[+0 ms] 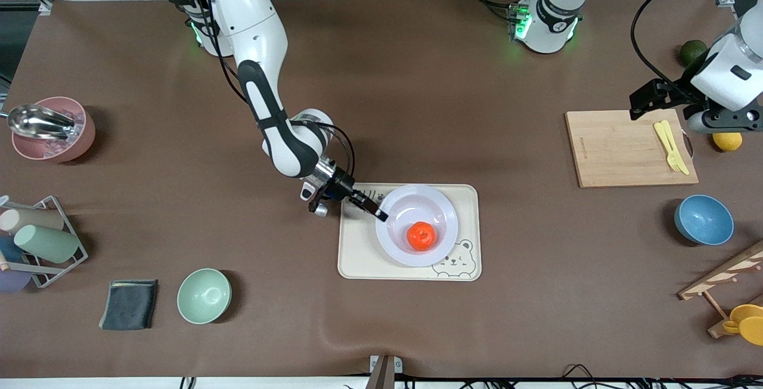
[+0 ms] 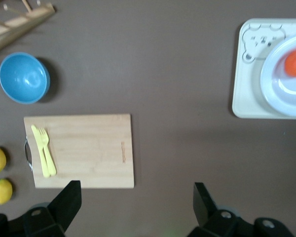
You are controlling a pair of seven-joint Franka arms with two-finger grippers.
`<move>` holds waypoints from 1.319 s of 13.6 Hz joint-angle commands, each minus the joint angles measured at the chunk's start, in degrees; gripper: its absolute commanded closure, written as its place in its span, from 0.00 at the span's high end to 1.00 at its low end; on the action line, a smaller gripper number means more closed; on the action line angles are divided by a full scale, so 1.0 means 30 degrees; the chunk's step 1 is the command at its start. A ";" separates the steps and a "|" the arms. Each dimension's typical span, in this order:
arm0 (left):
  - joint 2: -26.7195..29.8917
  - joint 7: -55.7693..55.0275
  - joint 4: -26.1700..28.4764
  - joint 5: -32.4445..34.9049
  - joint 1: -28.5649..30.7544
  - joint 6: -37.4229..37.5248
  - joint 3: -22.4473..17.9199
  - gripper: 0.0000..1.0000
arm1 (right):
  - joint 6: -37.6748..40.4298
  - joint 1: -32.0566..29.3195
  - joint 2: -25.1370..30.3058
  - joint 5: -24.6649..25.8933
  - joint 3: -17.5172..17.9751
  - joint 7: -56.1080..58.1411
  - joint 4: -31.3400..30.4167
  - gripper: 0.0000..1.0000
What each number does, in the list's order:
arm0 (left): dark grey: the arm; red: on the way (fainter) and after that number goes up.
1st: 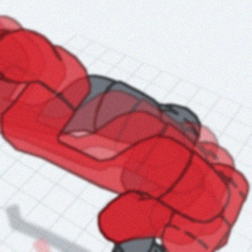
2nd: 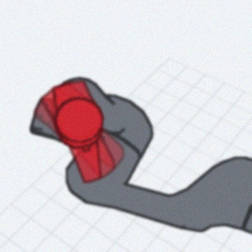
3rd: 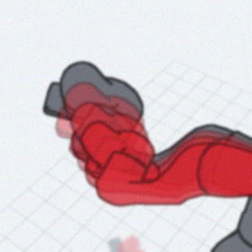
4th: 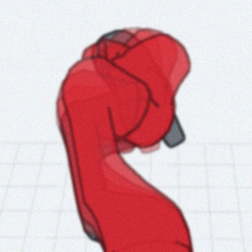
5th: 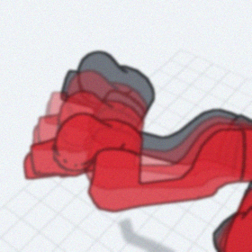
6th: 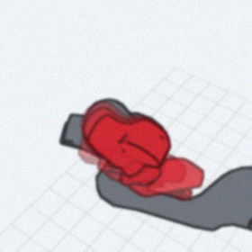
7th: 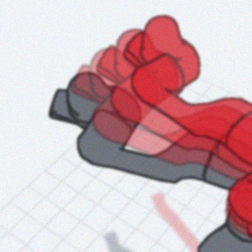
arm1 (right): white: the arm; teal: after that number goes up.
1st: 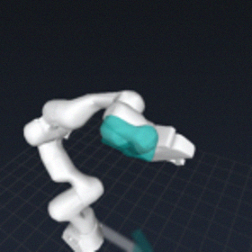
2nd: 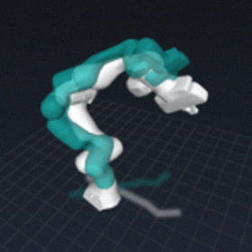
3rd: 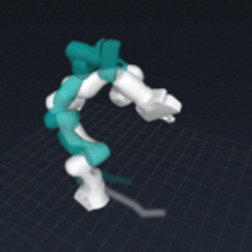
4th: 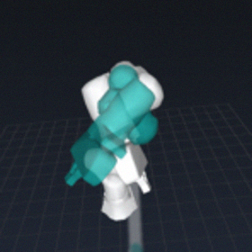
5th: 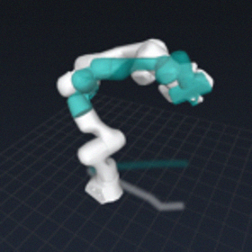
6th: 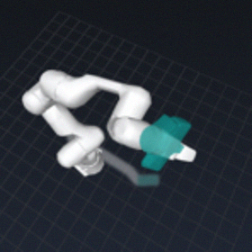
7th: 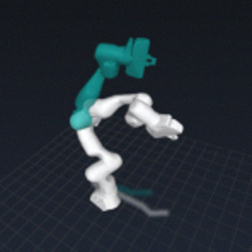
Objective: Place orange and plate with both arms
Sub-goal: 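Open the right gripper to release the plate rim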
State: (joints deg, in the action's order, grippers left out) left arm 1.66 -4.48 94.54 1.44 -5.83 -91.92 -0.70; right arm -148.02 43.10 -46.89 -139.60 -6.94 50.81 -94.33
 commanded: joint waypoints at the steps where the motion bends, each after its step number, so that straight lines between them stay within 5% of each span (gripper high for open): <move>1: -0.0086 0.0614 -0.0164 -0.0480 -0.0018 -0.0562 0.0027 1.00 | -0.0405 -0.0129 -0.0280 0.0618 0.0088 -0.0238 0.0329 0.37; 6: -0.0086 0.0702 -0.0253 -0.0685 -0.0077 -0.1000 0.0056 1.00 | -0.1343 -0.0100 -0.0163 0.1587 0.0088 -0.0995 0.0096 0.34; 14: -0.0057 0.0703 -0.0252 -0.0715 -0.0165 -0.1002 0.0086 1.00 | -0.2252 -0.0041 0.0949 0.7735 0.0088 -0.9249 -0.0374 0.35; 18: -0.0057 0.0703 -0.0281 -0.0715 -0.0194 -0.1002 0.0086 1.00 | -0.1989 -0.0158 0.2294 1.2564 0.0088 -1.4086 -0.1338 0.51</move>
State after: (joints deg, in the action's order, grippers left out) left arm 1.46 -3.73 94.42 0.65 -6.26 -94.83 -0.23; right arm -154.40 43.11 -44.21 -107.80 -7.01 14.08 -94.50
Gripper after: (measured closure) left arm 0.000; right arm 0.577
